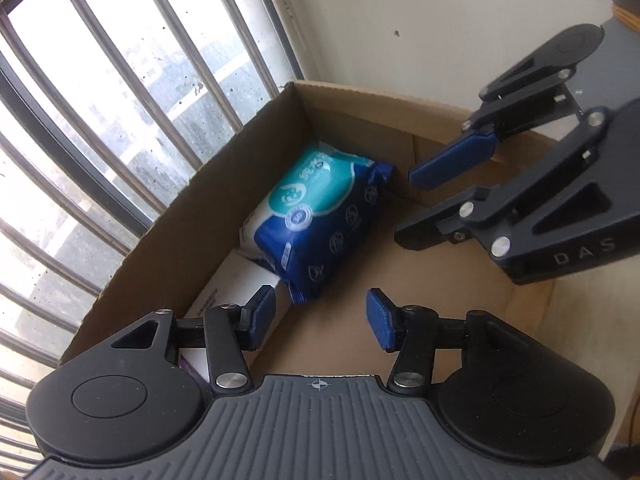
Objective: Organize objects
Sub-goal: 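Lower the wet-wipes pack into the box and open the left gripper, then withdraw the left gripper from the box toward the red toothpaste tube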
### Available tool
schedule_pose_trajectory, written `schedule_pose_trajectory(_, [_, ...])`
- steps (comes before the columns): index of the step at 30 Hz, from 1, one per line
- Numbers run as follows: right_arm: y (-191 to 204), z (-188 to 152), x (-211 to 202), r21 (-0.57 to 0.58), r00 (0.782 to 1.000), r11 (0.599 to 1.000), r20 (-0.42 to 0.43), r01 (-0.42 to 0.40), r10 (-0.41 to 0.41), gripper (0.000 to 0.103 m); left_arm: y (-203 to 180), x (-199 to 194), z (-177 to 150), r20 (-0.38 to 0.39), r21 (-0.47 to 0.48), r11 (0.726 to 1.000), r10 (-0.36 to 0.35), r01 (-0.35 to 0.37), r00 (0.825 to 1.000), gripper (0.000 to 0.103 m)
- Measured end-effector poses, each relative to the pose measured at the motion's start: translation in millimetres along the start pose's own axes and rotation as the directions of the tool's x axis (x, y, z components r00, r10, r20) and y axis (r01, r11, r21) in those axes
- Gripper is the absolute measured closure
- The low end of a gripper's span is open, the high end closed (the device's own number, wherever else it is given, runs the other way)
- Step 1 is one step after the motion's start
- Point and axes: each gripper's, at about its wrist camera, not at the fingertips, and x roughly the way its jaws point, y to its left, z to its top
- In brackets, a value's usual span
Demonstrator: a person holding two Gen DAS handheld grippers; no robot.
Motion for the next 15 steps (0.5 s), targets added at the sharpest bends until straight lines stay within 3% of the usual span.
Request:
schedule_pose_trajectory(8, [19.3, -12.0, -4.0, -0.097, 0.995, 0.992, -0.053, 0.076, -0.081, 0.062, -1.0, -29.7, -23.6, 0.007, -0.132, 0.991, 0.001, 0.0, 1.0, 0.053])
schedule_pose_trajectory(15, [21.9, -15.2, -14.8, -0.078, 0.995, 0.996, -0.081, 0.047, -0.054, 0.062, -5.2, -27.5, -29.2, 0.012, -0.159, 0.987, -0.013, 0.015, 1.0, 0.054])
